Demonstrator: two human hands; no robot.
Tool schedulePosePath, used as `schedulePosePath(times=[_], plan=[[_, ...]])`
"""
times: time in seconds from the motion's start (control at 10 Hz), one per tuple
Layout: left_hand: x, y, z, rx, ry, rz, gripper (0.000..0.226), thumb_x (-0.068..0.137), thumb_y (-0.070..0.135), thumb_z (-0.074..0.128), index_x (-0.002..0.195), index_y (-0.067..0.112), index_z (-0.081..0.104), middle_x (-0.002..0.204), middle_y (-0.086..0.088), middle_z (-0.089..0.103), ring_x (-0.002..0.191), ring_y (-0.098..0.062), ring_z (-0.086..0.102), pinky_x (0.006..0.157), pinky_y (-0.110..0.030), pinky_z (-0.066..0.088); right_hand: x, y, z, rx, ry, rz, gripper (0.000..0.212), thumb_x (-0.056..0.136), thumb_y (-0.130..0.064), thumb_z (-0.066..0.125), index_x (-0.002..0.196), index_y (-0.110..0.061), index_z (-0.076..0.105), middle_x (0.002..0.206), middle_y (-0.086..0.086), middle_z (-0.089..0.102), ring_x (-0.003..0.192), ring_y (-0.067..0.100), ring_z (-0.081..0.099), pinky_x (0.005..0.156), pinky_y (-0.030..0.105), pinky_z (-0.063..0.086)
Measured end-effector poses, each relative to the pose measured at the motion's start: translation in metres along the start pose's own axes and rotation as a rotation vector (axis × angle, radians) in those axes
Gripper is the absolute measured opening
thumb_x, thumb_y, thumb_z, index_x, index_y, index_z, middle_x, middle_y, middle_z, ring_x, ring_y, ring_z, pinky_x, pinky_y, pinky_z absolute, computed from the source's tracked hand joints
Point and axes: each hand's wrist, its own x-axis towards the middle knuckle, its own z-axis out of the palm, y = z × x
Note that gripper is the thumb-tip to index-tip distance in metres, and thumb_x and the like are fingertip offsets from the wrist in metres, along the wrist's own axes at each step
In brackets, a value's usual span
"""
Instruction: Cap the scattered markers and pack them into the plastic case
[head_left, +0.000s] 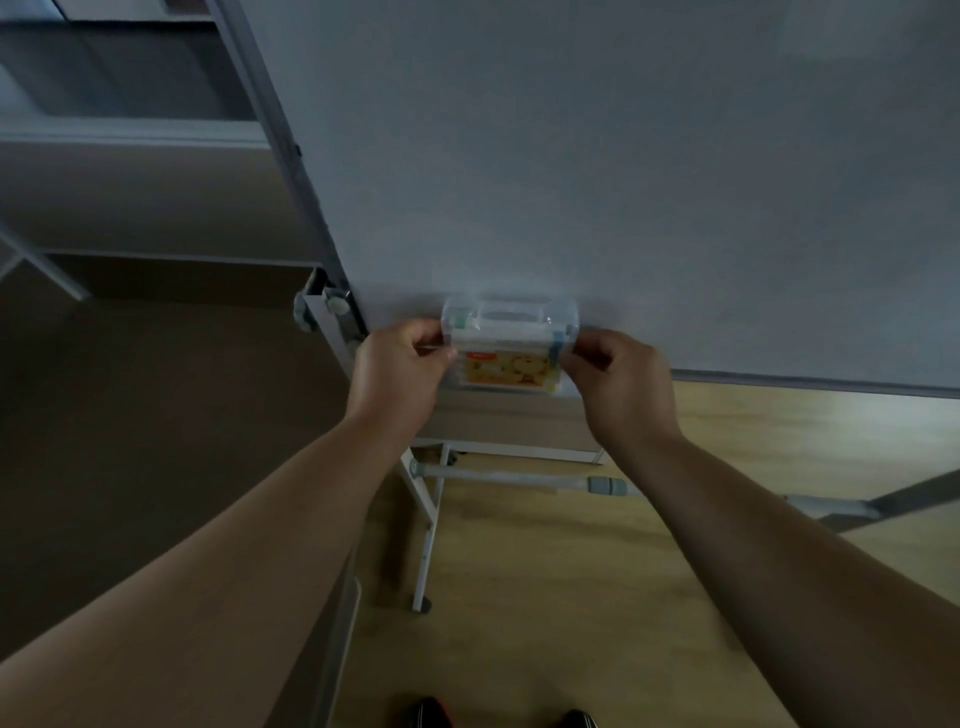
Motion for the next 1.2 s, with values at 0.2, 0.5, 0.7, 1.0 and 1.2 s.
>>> schedulePosePath(times=[0.2,0.5,0.7,1.0,1.2], plan=[[0.001,-0.005,0.002,0.045,0.009,0.005,0.019,0.092,0.029,0.065,0.11,0.03,0.069,0.095,0.018,0.069,0.09,0.002,0.063,0.081,-0.029,0.057,0.001,-0.001,0.002,0.002,-0.002,-0.017,0.019,0.094,-0.03,0.06,0.106,-0.025,0.074,0.09,-0.013,0.071,0.083,0.0,0.063,0.066,0.022,0.049],[-0.01,0.006,-0.008,0.479,0.257,0.334,0.078,0.078,0.051,0.072,0.139,0.02,0.034,0.147,-0.006,0.031,0.14,-0.027,0.028,0.112,-0.051,0.035,0.001,-0.006,0.007,0.004,-0.017,0.035,0.018,0.094,-0.029,0.059,0.105,-0.027,0.074,0.091,-0.013,0.071,0.08,0.001,0.063,0.06,0.02,0.045],[0.003,0.028,-0.007,0.854,0.184,0.661,0.107,0.085,0.067,0.055,0.156,0.011,-0.003,0.16,-0.026,-0.01,0.148,-0.042,-0.01,0.121,-0.054,0.001,0.0,-0.008,0.007,0.017,-0.044,0.059,0.019,0.095,-0.029,0.059,0.11,-0.026,0.07,0.096,-0.011,0.07,0.085,0.005,0.063,0.073,0.029,0.056],[0.019,0.032,0.002,0.973,0.134,0.65,0.11,0.083,0.07,0.052,0.155,0.017,-0.012,0.159,-0.023,-0.019,0.146,-0.042,-0.016,0.12,-0.056,0.004,0.006,-0.007,0.005,0.023,-0.051,0.091,0.018,0.094,-0.03,0.061,0.108,-0.023,0.071,0.094,-0.01,0.069,0.085,0.005,0.062,0.069,0.025,0.051],[0.019,0.032,0.002,0.937,0.118,0.639,0.109,0.083,0.071,0.05,0.155,0.017,-0.011,0.158,-0.021,-0.023,0.146,-0.04,-0.019,0.12,-0.054,0.002,0.004,-0.005,-0.011,0.066,-0.029,0.135,0.022,0.09,-0.035,0.066,0.109,-0.025,0.069,0.092,-0.008,0.071,0.085,0.008,0.067,0.076,0.029,0.056]])
